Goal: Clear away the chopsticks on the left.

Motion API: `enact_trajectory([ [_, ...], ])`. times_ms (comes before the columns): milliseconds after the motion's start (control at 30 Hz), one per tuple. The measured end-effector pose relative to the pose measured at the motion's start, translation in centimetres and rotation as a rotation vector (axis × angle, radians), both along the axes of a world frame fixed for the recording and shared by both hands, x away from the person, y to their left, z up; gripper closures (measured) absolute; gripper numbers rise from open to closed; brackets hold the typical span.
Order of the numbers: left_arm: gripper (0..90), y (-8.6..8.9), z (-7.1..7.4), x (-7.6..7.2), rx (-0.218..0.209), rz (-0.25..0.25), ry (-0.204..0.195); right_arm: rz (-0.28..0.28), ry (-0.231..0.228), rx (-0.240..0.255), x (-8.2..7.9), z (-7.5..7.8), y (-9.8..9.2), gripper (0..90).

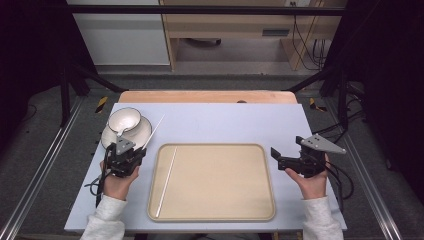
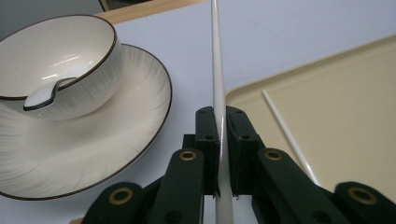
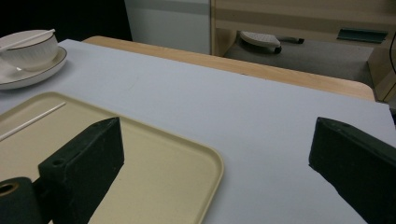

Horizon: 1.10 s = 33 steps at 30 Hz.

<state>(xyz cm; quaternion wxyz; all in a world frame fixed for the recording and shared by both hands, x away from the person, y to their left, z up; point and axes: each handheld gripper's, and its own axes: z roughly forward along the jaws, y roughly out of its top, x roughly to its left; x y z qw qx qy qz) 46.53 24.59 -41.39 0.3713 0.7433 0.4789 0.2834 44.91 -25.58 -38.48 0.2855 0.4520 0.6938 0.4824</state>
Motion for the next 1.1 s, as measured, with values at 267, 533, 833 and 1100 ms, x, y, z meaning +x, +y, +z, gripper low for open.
enact_trajectory([
  [267,84.2,-2.6,0.0,-2.2,-0.031,0.023,-0.034,0.001,-0.002,0.001,-0.1,0.0,0.0,3.5],
  [533,84.2,-4.3,0.2,-3.2,-0.048,0.032,-0.036,0.000,-0.006,0.006,-0.2,0.2,-0.1,3.5],
  [833,84.2,-5.8,0.3,-4.2,-0.087,0.065,-0.035,-0.002,-0.012,0.017,-0.4,0.4,-0.3,3.5],
  [1100,84.2,-6.3,-0.9,-5.4,-0.125,0.109,-0.032,0.002,-0.011,0.015,-0.4,0.4,-0.2,3.5],
])
